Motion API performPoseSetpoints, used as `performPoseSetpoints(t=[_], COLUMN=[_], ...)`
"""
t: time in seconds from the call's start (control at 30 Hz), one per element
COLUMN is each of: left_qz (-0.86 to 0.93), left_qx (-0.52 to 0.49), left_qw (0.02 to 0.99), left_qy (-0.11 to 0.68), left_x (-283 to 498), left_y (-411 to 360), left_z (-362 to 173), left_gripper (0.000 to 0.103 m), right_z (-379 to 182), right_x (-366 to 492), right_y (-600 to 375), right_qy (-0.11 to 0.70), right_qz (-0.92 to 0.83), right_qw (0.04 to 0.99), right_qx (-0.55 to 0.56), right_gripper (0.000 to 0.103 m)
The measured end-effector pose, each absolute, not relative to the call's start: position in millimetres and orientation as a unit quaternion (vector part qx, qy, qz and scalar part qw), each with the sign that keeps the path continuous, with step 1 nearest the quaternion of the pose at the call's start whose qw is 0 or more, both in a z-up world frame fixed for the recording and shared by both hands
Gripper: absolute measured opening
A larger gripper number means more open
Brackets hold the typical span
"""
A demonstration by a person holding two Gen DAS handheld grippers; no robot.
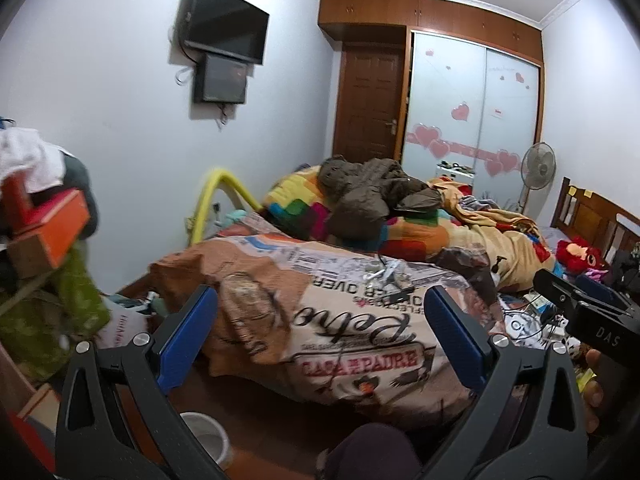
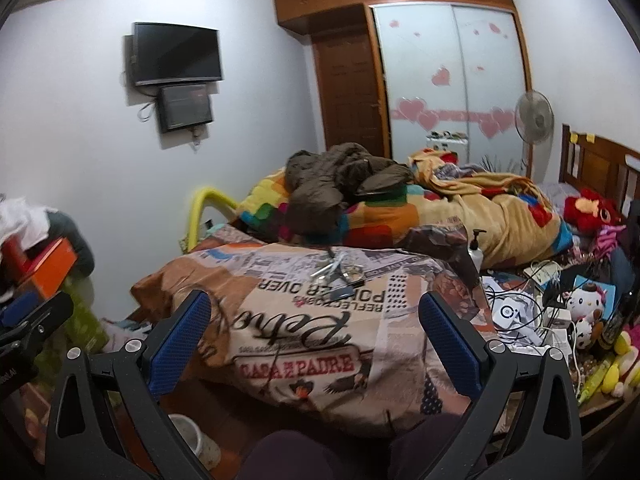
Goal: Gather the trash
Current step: 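Move both tools toward the small items on the blanket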
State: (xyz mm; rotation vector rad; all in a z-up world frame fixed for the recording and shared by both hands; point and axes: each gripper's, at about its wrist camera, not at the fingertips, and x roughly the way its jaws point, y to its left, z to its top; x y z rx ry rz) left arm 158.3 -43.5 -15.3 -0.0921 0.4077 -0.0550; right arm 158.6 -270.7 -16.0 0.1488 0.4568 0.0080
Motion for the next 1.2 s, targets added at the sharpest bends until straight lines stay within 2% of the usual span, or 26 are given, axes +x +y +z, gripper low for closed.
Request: performPoseSetpoints(t=[0.37,0.5,0.6,0.93,1.2], left_qz=[-0.04,-0.049,-0.046,-0.095,-0.072], left_qx=[-0.066,-0.074,-0.077,-0.115,-0.073], left_qw=[0.962,0.953,0.947,0.903,0.896], left_qy=[0.262,0.289,0.309,0.403,0.433], left_x=[290,338,376,469,519], left_y=[-88,-104,-114,-120,-121], left_z=[-44,-62,-82,-155,-205], left_gripper=[0.101,0.097,0.085,0.085,0.085], right_z=[-42,-59,-72,-126,-169], right_x=[236,269,295,394,451], right_y=[-320,-334,-340,-344,-340], right_qy=[0.262,0.278,0.295,0.357,0.386], right_qz=[-0.028,-0.018,-0.007,0.021,-0.015], right_qw=[0.963,0.958,0.952,0.927,0.907], right_qx=[0.058,0.066,0.078,0.111,0.169], right_gripper=[0.103,0.103,0.103,0.103,0.103])
